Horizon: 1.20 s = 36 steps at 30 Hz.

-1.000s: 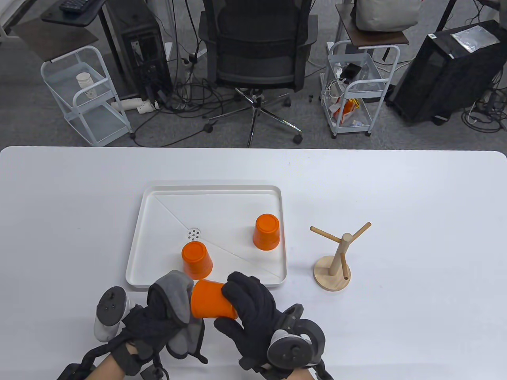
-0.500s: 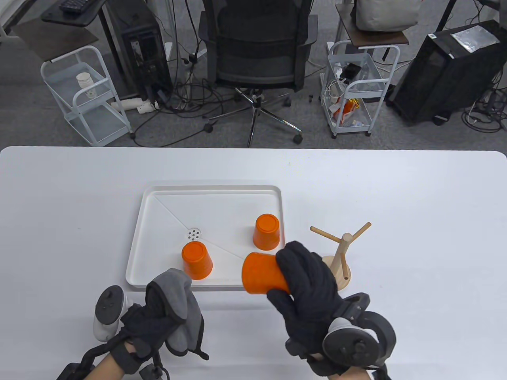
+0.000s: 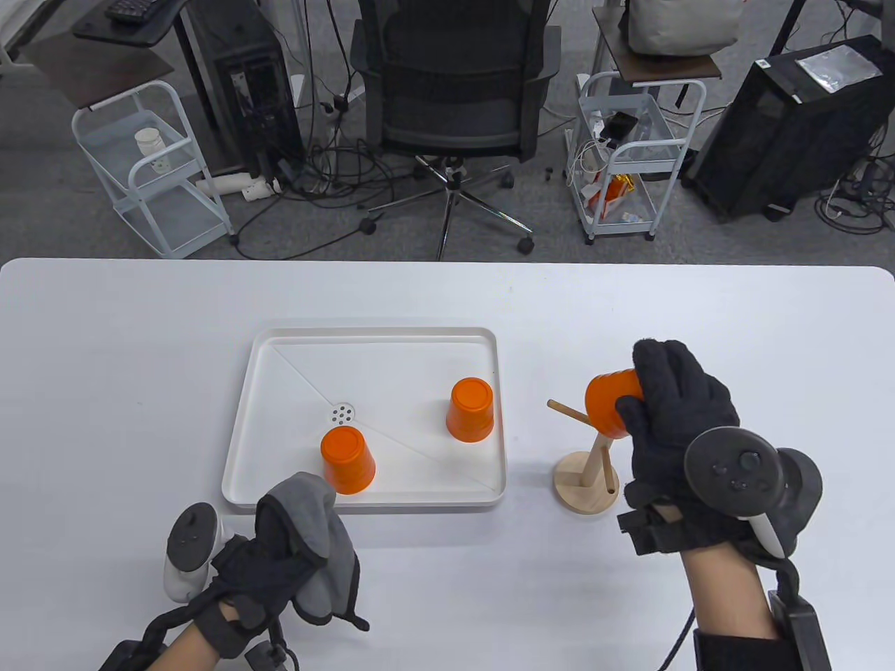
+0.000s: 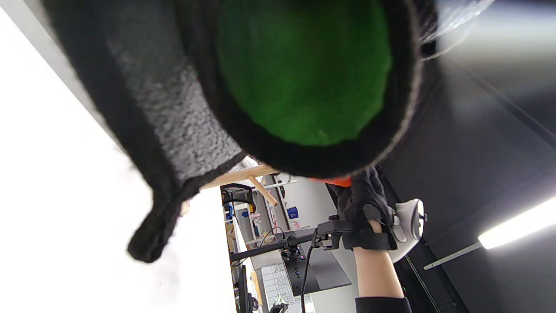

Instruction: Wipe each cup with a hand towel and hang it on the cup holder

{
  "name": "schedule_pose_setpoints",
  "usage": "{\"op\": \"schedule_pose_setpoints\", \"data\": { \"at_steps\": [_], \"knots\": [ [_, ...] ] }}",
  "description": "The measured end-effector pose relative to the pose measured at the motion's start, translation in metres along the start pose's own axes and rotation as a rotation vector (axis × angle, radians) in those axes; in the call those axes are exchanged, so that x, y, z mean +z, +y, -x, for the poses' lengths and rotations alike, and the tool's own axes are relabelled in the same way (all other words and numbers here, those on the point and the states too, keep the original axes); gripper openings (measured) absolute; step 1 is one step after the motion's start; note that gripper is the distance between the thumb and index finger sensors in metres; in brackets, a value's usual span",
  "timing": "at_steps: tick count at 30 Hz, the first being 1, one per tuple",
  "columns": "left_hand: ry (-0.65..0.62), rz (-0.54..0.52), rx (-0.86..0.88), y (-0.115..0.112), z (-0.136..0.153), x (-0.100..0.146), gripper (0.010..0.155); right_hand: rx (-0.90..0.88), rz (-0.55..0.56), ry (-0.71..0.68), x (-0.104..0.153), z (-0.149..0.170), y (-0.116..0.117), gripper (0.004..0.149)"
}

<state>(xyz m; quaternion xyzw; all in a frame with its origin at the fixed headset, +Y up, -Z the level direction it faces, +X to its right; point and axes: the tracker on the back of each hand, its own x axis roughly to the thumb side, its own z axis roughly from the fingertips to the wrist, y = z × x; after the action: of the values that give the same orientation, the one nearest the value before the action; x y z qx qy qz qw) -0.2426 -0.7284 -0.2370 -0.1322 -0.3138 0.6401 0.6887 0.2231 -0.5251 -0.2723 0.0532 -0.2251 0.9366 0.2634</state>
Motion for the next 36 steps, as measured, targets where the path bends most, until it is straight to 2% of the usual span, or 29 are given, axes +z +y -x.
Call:
{"op": "schedule_pose_setpoints", "data": {
  "at_steps": [3,16,36],
  "knots": [
    [0.001,-0.004,0.002,0.0,0.0,0.0,0.082,0.012,-0.022,0.097,-0.011,0.018,0.007,0.063],
    [0.018,-0.008,0.018,0.001,0.002,0.0,0.082,0.014,-0.074,0.279,-0.032,0.055,0.034,0.062],
    [0.041,-0.009,0.032,0.002,0.004,-0.001,0.081,0.012,-0.156,0.369,-0.035,0.082,0.062,0.059]
  ]
}}
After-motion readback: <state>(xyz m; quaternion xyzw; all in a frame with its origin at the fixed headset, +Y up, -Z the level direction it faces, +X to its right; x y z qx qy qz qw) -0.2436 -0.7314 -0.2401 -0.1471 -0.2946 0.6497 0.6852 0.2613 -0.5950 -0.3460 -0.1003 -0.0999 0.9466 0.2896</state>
